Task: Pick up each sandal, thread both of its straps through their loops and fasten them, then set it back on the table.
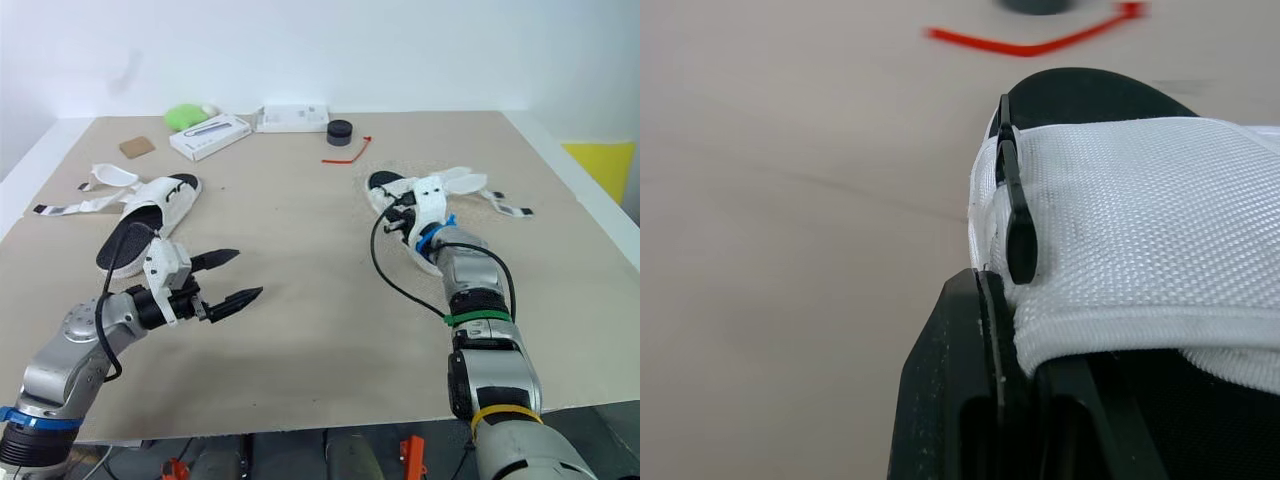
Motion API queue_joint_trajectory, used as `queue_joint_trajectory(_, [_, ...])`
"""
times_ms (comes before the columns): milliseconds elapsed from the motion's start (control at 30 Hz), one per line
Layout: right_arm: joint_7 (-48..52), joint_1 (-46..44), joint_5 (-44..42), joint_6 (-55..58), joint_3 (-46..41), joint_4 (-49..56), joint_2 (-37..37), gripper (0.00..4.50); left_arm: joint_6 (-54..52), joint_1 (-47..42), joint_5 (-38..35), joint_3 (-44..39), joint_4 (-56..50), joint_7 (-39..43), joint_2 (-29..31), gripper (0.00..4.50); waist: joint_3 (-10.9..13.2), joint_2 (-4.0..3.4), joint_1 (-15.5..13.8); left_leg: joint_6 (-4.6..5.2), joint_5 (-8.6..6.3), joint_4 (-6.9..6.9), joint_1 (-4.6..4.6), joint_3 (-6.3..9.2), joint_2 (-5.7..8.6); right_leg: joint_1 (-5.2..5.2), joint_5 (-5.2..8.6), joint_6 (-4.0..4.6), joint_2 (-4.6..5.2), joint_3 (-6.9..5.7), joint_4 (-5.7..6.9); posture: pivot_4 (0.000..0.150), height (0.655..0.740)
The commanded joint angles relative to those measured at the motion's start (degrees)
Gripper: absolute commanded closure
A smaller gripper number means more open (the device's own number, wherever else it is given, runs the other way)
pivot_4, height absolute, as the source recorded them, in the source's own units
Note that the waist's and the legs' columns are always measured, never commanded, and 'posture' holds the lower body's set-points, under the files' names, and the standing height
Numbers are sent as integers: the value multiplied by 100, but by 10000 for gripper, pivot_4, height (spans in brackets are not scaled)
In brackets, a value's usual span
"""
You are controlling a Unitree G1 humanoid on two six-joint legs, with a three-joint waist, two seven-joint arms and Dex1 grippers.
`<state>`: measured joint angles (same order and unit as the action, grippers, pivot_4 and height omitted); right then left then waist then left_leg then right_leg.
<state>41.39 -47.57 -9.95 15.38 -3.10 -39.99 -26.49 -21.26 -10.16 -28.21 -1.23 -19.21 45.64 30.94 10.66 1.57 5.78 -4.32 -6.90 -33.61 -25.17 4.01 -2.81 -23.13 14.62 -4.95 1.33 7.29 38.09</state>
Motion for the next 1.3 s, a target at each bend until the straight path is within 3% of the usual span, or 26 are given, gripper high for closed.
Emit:
queue_joint_trajectory(33, [1874, 363, -591, 514, 456, 1557, -409, 44727, -180, -160, -270, -367, -92, 171, 291, 0, 2, -4, 5, 0, 0, 2, 0, 0, 0, -1, 2, -2, 0, 0, 1, 1500, 7400])
queue_joint_trajectory(200, [3641, 918, -1003, 1000, 1211, 3115, -1087, 44727, -516, -223, -492, -526, 18, 381, 633, 0, 7, -12, -7, -10, -7, 11, -3, 1, 0, -5, 20, -3, 1, 0, 1, 1500, 7400])
queue_joint_trajectory(400, [4364, 1017, -948, 999, 1882, 3807, -1218, 44727, -654, -294, -601, -486, -18, 503, 687, 0, 7, -11, -9, -12, -8, 7, -2, 0, 0, -8, 30, 22, 2, -2, 1, 1500, 7400])
queue_joint_trajectory(767, [4472, 69, -36, -270, 2509, 1889, -398, 44727, -415, -589, -58, 179, 521, 681, 472, 0, 6, -9, -2, -18, -1, -1, 3, -2, -4, -7, 12, 27, 0, -5, 1, 1500, 7400])
queue_joint_trajectory(1033, [4563, 90, 51, -530, 2467, 1576, -431, 44727, -96, -754, 184, 144, 1093, 734, 337, 0, 5, -8, -17, -20, 0, -1, 2, -2, -4, -4, 9, 18, 0, -4, 1, 1500, 7400])
queue_joint_trajectory(1133, [4470, 80, 54, -560, 2436, 1517, -387, 45000, -95, -878, 89, 73, 1274, 725, 189, 8171, 5, -7, -25, -20, 1, -2, 2, -2, -4, -3, 9, 20, 1, -4, 1, 1500, 7400])
queue_joint_trajectory(1300, [4460, 53, 12, -528, 2418, 1529, -364, 45000, -158, -1221, -86, 88, 1560, 1043, 100, 27817, 5, -7, -27, -20, 11, -4, 5, -1, -4, -2, -1, 21, 0, -5, 2, 1500, 7400])
